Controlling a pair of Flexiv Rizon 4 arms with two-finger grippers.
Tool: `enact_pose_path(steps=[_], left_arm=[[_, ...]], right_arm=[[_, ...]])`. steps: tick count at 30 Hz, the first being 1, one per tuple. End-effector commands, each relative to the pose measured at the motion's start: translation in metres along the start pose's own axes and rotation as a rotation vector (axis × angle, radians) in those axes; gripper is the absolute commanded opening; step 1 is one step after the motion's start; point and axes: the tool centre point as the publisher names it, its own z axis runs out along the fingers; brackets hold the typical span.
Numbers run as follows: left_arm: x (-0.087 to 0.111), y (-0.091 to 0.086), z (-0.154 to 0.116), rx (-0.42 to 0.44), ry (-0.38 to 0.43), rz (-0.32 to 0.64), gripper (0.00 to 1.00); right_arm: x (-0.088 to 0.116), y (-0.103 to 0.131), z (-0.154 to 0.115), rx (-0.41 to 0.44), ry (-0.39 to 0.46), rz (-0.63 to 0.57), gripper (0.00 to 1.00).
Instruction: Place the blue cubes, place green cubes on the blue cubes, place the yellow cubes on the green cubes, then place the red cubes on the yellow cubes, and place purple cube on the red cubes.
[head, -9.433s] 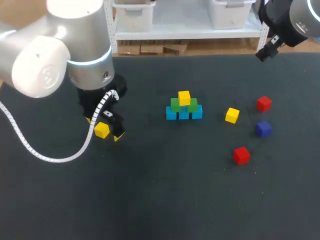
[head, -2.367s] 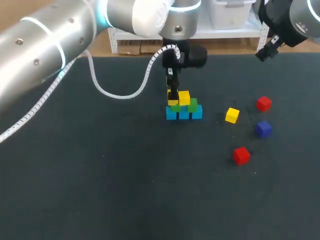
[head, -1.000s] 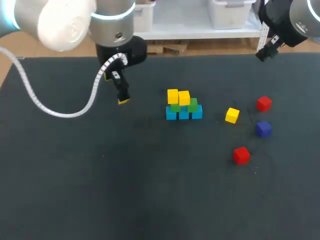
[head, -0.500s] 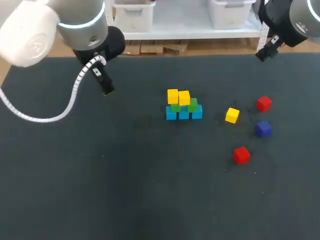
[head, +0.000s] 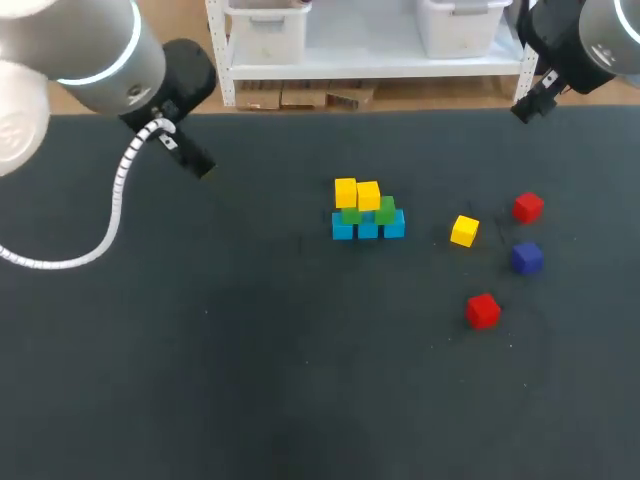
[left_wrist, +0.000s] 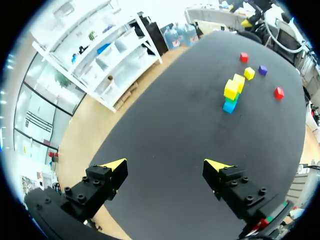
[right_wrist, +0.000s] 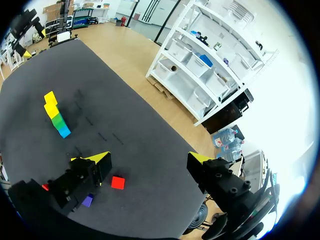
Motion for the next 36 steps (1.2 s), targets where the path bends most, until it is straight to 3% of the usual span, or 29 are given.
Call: enact_pose_path(steps=[1, 14, 36], left_arm=[[-0.001, 0.003, -0.004, 0.012, -0.158, 0.007, 1.0], [-0.012, 0.01, -0.008, 0.009, -0.246, -0.007, 1.0], [-0.015, 0.008, -0.004, 0.04, -0.253, -0.013, 1.0]], right_arm=[[0.001, 0.001, 0.0, 0.006, -0.003, 0.001, 1.0], [0.001, 0.001, 0.0, 0.006, -0.003, 0.001, 1.0], [0.001, 0.001, 0.0, 0.006, -0.003, 0.001, 1.0]])
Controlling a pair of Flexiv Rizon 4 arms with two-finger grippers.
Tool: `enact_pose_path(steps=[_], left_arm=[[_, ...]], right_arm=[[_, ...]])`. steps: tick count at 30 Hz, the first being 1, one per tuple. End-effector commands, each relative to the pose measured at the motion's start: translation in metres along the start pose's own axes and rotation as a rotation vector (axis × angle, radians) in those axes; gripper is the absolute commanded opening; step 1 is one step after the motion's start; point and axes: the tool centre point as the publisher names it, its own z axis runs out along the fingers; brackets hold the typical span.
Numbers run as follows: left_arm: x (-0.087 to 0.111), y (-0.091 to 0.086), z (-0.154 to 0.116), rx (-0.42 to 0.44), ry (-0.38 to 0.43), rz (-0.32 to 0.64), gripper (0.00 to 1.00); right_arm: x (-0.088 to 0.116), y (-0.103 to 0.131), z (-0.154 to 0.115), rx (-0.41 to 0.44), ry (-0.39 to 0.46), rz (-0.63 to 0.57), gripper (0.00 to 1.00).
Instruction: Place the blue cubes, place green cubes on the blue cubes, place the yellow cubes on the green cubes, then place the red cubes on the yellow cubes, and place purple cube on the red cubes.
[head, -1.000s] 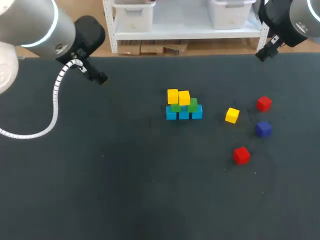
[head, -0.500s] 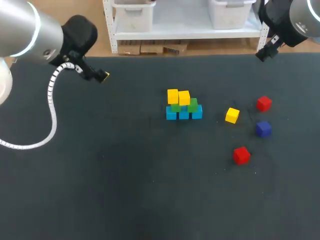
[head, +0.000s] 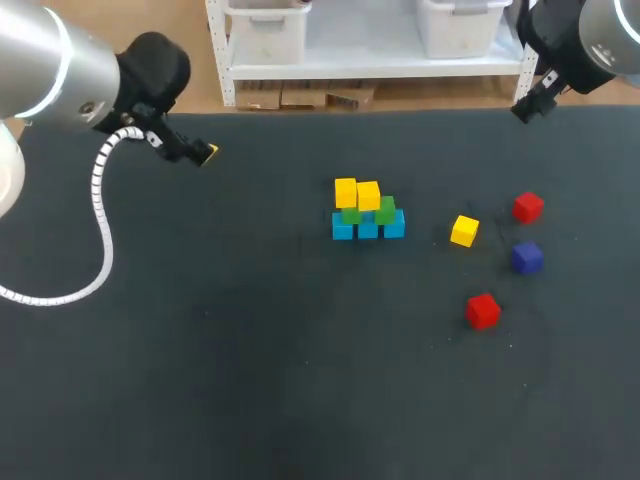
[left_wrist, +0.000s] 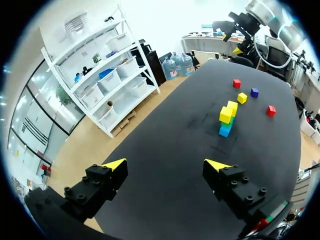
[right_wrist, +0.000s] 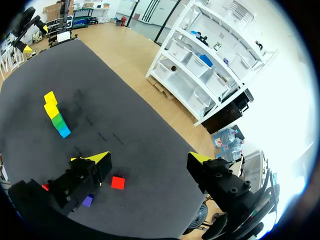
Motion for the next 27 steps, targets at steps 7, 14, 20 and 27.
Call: enact_pose_path(steps=[7, 14, 20, 27], left_arm=[[0.001, 0.002, 0.0, 0.007, -0.004, 0.003, 1.0], [0.001, 0.002, 0.0, 0.007, -0.004, 0.003, 1.0], [0.001, 0.002, 0.0, 0.007, -0.004, 0.003, 1.0], [0.001, 0.002, 0.0, 0.007, -0.004, 0.003, 1.0]], right_arm=[[0.001, 0.001, 0.0, 0.006, -0.003, 0.001, 1.0], [-0.01, 0.022, 0.0, -0.064, 0.032, -0.092, 1.0], [-0.011, 0.056, 0.0, -0.12, 0.071, -0.169, 1.0], [0.008, 0.079, 0.017, -0.192, 0.157, -0.193, 1.0]])
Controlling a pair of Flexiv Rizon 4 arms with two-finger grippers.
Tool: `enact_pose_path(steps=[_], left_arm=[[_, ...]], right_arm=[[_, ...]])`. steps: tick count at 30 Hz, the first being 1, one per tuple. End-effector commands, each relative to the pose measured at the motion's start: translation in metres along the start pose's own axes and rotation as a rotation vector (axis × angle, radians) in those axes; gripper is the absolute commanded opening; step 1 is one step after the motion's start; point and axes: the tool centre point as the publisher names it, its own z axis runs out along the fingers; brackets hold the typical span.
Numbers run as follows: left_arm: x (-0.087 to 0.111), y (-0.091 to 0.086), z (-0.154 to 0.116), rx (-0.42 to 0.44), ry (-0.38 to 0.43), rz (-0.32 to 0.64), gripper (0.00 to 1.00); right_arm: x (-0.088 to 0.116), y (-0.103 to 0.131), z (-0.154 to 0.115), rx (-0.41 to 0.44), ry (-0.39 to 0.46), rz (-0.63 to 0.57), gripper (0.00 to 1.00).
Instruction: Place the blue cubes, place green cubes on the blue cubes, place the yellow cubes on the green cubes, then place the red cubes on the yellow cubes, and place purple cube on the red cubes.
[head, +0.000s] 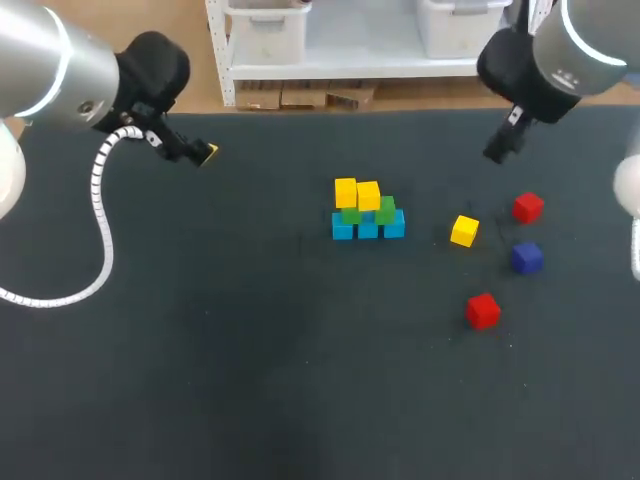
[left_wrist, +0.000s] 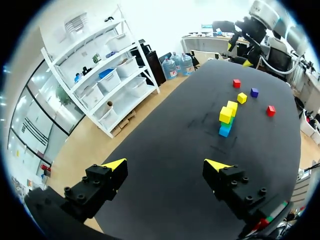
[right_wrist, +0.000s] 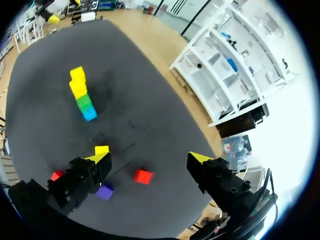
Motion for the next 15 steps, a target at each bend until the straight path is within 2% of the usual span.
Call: enact_pose_path(steps=[1, 6, 15], left_arm=[[0.001, 0.001, 0.0, 0.005, -0.004, 0.003, 1.0], [0.001, 0.001, 0.0, 0.005, -0.004, 0.003, 1.0], [0.001, 0.001, 0.0, 0.005, -0.004, 0.003, 1.0]], right_arm=[[-0.002, 0.006, 0.015, -0.074, 0.041, -0.013, 1.0], [0.005, 0.021, 0.036, -0.155, 0.048, -0.039, 1.0], [0.01, 0.052, 0.055, -0.222, 0.053, -0.1, 1.0]])
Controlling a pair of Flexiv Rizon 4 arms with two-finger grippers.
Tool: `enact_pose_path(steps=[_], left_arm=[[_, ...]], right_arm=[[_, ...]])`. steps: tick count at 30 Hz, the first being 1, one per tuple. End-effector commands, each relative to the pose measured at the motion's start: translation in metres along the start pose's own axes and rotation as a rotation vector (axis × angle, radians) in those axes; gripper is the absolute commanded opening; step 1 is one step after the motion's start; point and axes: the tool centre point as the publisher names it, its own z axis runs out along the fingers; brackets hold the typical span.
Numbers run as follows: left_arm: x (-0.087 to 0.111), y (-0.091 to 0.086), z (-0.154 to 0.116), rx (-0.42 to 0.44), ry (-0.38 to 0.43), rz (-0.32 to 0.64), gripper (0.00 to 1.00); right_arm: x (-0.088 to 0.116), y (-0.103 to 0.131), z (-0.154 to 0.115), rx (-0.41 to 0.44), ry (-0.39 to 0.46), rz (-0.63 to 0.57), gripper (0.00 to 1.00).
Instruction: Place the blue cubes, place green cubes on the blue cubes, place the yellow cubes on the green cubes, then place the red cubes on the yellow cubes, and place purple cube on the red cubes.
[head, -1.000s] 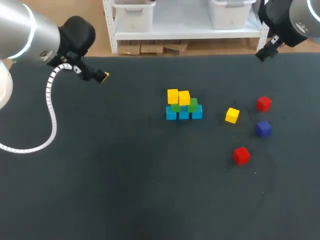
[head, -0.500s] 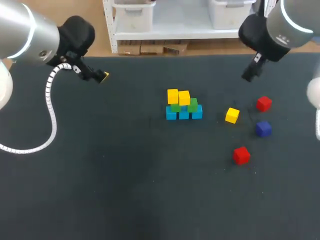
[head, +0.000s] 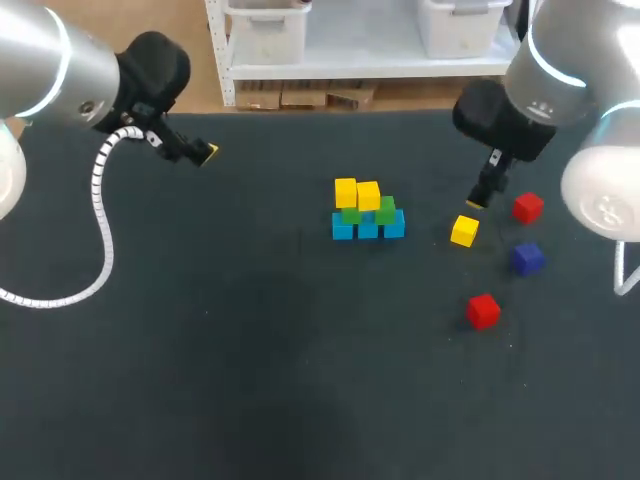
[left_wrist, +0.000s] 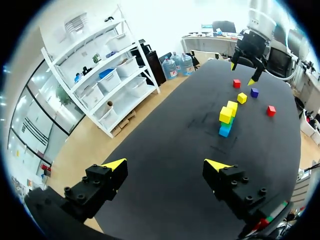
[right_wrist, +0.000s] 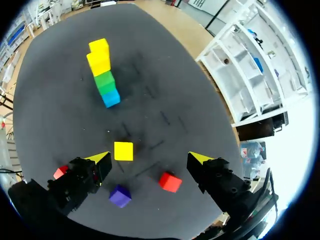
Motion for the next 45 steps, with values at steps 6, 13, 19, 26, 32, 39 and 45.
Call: enact_pose_path(steps=[6, 13, 19, 26, 32, 39, 45], left_arm=[[0.001, 0.002, 0.0, 0.006, -0.004, 0.003, 1.0], [0.001, 0.002, 0.0, 0.006, -0.004, 0.003, 1.0], [0.001, 0.002, 0.0, 0.006, -0.004, 0.003, 1.0], [0.001, 0.002, 0.0, 0.006, -0.004, 0.003, 1.0], [0.001, 0.002, 0.0, 0.006, -0.004, 0.003, 1.0], [0.001, 0.002, 0.0, 0.006, -0.004, 0.003, 1.0], [0.001, 0.002, 0.0, 0.006, -0.004, 0.003, 1.0]], right_arm=[[-0.004, 0.009, 0.019, -0.099, 0.003, -0.023, 1.0], [-0.004, 0.023, 0.038, -0.188, 0.028, -0.045, 1.0], [-0.005, 0.021, 0.051, -0.225, 0.058, -0.062, 1.0], [-0.003, 0.008, 0.056, -0.287, 0.111, -0.047, 1.0], [-0.006, 0.014, 0.064, -0.365, 0.11, -0.04, 1.0], [-0.004, 0.019, 0.065, -0.388, 0.126, -0.062, 1.0], [0.001, 0.021, 0.065, -0.384, 0.161, -0.075, 1.0]])
